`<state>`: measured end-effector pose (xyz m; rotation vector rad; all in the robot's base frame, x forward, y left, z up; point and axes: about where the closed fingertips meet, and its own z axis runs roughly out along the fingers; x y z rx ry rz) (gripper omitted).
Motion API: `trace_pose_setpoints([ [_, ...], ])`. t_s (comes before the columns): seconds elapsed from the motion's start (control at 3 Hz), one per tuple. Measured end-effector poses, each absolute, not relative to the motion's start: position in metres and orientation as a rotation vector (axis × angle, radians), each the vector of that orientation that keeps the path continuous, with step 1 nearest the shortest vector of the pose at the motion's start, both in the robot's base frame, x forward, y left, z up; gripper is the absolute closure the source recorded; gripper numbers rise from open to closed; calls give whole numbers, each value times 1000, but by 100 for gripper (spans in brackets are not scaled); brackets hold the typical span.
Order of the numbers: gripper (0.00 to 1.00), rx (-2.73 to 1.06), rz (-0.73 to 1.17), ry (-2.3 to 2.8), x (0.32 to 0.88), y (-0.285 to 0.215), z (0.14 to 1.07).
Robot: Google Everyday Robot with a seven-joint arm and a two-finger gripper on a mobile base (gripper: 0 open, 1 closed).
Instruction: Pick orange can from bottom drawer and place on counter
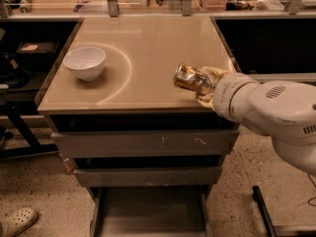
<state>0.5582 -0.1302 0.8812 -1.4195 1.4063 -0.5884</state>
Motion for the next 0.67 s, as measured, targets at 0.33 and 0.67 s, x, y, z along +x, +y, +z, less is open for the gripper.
trace_pose_setpoints([
  [0.33,100,-1430,-584,1412,595,-137,869],
  [0.67,100,-1455,-563,1411,627,-129,857],
])
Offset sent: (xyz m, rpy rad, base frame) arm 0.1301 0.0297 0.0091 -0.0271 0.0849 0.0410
